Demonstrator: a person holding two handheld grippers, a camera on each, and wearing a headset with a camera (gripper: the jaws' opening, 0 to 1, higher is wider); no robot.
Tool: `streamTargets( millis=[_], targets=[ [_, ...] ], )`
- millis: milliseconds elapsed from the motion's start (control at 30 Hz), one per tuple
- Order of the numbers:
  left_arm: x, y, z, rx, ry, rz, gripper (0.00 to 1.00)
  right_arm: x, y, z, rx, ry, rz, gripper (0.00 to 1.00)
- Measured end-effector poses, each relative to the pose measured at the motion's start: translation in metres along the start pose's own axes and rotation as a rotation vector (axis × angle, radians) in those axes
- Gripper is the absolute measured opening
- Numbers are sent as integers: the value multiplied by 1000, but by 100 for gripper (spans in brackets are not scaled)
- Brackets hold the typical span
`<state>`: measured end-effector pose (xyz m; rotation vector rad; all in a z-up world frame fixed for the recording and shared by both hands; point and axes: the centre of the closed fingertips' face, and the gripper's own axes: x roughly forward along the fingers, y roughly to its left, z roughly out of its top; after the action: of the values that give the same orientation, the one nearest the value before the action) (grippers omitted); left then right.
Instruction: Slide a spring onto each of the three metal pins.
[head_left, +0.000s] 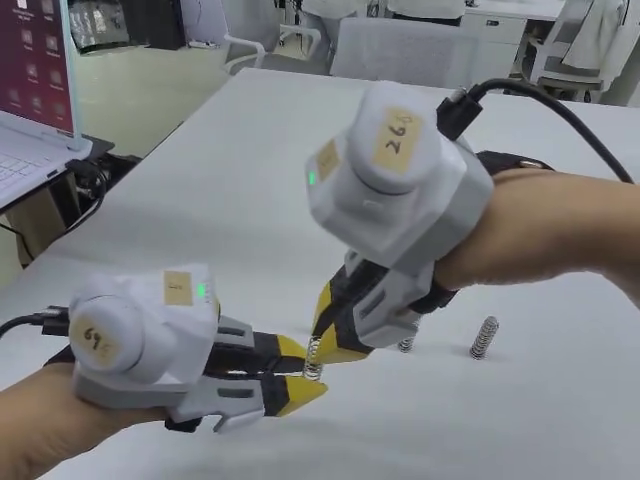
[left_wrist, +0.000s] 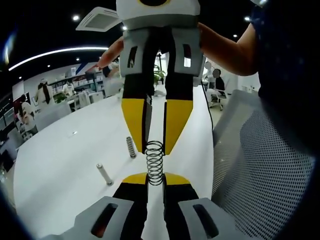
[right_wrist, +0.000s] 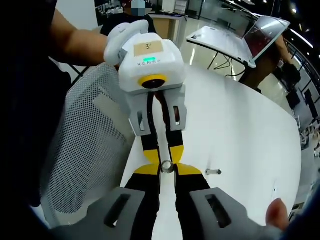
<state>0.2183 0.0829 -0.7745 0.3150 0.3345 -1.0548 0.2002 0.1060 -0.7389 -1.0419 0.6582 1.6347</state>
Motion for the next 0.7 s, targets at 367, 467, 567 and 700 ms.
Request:
streamTargets(
  millis=[367,467,567,700],
  targets=[
    [0,0,1,-22,-8,2,8,1,-2,-4,2,17,1,8],
    [-1,1,-1,-38,-3,4,13,1,-3,-5,2,20,0,8],
    [-3,2,-4,-51,1,13,18,1,-4,-7,4,26,1,8],
    [-6,6,-8,-72,1,31,24,0,-7,-10,10,34,-2,8]
  ],
)
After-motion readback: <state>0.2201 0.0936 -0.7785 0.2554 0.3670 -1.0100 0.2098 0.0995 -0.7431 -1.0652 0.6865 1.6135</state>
